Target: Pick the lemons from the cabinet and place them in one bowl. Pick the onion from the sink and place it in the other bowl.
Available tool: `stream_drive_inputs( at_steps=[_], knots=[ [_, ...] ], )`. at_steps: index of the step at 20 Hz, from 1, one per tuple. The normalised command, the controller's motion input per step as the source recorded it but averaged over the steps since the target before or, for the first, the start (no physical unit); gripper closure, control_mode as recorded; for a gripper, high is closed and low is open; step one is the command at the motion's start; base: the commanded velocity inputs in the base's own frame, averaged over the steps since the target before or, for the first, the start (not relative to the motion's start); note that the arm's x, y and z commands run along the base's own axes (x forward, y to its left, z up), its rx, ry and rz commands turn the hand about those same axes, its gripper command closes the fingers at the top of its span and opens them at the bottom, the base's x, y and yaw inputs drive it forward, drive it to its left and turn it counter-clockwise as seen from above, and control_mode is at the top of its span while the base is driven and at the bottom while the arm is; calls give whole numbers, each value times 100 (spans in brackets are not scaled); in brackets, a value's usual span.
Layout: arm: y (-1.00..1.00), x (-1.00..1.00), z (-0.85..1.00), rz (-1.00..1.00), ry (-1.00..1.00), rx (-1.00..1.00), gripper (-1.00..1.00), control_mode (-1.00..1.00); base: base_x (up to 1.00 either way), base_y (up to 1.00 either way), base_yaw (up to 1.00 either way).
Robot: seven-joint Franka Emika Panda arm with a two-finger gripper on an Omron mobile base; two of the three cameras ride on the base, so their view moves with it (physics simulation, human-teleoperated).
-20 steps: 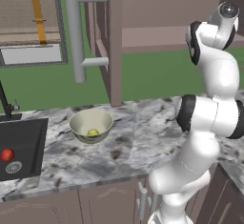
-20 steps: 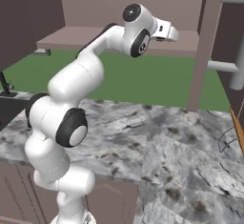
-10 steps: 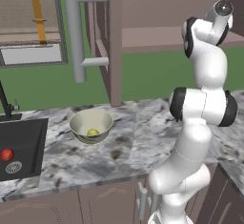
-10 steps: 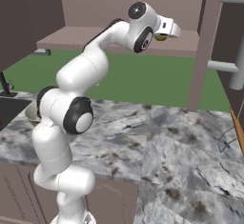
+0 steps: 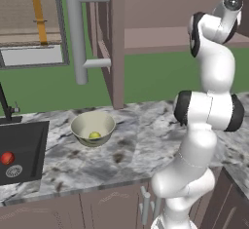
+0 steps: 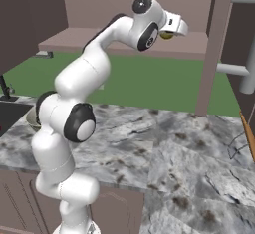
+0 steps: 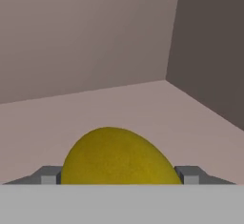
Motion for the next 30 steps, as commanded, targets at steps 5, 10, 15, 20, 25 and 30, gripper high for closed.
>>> stream_drive_inputs(
  at_steps=[5, 10, 15, 20, 25, 30],
  knots=[
    [41, -61, 0, -6, -12, 0, 100, -100, 0, 0, 0],
    [34, -70, 16, -10, 0, 2, 100, -100, 0, 0, 0],
    [44, -72, 32, -11, 1, 7, 100, -100, 0, 0, 0],
    [36, -91, 33, -7, 0, 12, 100, -100, 0, 0, 0],
    [37, -99, -4, 6, 0, 1, 100, -100, 0, 0, 0],
    [29, -92, -27, 2, -3, 0, 100, -100, 0, 0, 0]
  ],
)
